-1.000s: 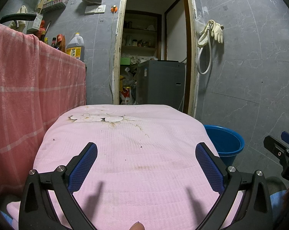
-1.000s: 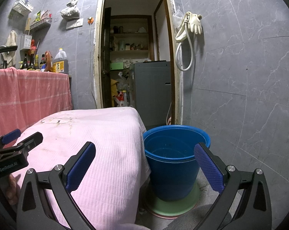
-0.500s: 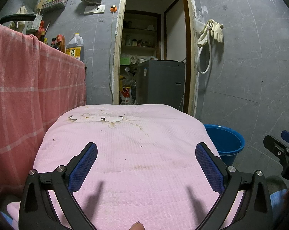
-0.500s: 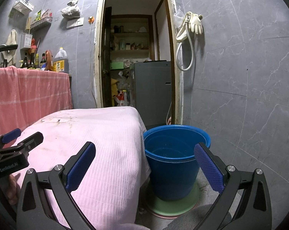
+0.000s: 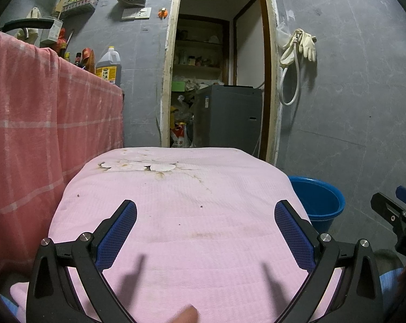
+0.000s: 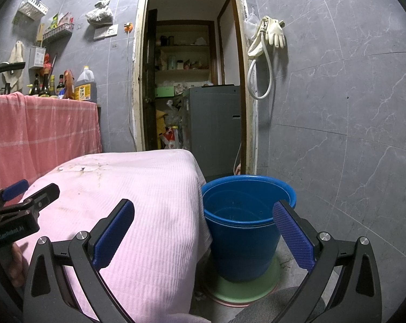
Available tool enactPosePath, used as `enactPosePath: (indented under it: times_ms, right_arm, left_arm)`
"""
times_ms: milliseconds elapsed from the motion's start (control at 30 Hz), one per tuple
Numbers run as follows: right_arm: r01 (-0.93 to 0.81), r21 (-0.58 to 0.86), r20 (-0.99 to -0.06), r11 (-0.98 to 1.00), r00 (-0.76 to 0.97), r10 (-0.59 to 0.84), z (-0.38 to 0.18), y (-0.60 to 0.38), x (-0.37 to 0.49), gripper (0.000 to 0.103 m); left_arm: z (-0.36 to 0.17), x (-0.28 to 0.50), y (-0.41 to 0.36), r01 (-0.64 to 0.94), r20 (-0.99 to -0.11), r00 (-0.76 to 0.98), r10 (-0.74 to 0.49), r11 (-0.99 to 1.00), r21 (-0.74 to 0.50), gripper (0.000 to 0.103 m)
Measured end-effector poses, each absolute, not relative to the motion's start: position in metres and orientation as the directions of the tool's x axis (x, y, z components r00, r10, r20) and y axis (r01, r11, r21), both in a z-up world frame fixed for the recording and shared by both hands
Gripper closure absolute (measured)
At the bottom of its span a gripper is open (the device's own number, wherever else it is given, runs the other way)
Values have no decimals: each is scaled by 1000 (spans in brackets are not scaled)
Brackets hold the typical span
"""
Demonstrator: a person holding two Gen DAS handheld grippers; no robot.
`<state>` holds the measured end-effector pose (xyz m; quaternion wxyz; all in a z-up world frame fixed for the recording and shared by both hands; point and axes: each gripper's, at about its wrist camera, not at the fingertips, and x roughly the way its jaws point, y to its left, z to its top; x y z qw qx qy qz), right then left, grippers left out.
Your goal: Collect trash
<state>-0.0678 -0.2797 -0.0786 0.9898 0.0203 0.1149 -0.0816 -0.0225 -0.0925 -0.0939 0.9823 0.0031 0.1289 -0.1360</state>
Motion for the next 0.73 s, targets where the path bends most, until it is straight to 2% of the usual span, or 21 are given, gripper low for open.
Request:
enactPosePath:
  times_ms: [267, 733]
  right_arm:
    - [167, 22, -231, 986, 960, -157, -78, -279, -68, 0]
    - [166, 22, -239, 986, 958, -156, -79, -274, -69, 0]
  left_arm:
    - [-93, -23, -94, 206, -241, 948, -206, 978, -23, 3]
    - [-95, -22, -94, 209, -246, 947, -208, 978, -23, 3]
